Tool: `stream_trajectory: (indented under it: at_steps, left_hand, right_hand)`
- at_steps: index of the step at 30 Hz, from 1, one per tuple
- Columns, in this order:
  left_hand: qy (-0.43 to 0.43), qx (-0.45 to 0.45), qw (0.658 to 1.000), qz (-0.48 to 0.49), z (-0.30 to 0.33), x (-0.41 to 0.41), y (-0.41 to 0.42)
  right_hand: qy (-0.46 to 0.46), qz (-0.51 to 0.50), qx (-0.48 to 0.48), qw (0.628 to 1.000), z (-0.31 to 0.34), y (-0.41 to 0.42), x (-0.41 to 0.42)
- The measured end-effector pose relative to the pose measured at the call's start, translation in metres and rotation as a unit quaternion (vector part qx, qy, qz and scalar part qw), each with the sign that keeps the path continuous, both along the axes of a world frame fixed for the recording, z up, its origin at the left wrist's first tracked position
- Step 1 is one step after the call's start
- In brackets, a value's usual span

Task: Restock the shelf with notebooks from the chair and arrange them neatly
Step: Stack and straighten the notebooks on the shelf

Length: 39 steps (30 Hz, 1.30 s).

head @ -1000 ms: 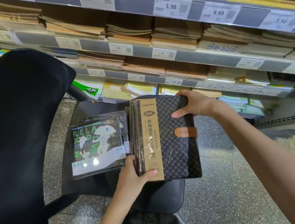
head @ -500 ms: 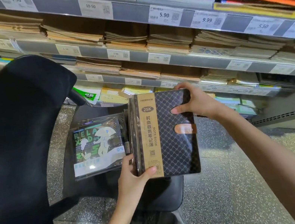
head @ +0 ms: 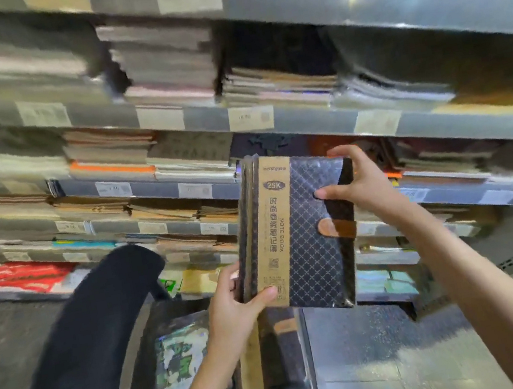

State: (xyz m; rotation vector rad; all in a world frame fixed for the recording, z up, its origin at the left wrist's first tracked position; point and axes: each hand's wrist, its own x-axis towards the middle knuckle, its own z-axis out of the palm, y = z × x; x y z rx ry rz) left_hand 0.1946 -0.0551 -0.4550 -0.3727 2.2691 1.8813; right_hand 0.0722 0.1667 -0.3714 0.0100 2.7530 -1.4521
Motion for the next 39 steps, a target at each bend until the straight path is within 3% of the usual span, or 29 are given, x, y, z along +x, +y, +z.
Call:
stream_trajectory:
  at_steps: [9, 17, 29, 33, 39]
  left_hand:
    - [0.156, 0.016, 0.987, -0.039, 0.172, -0.036, -0.006]
    - [0.245, 0.003, 0.969, -0.037, 0.290, -0.059, 0.008]
    - [0.305, -0.023, 0.950, -0.058, 0.380, -0.127, 0.075]
    - [0.291, -0.037, 0.956, -0.014, 0.391, -0.148, 0.090]
    - [0.304, -0.022, 0.952, -0.019, 0.412, -0.159, 0.097]
  right_hand:
    - [0.138, -0.033, -0.027, 0.989, 0.209, 0.002, 0.011]
    - [0.229, -0.028, -0.049, 0.972, 0.328, 0.019, -0.001]
    - [0.300, -0.069, -0.031, 0.951, 0.407, 0.089, -0.092]
    - [0.282, -0.039, -0.045, 0.958, 0.412, 0.107, -0.128]
    - [0.209, -0.009, 0.007, 0.978, 0.422, 0.113, -0.145]
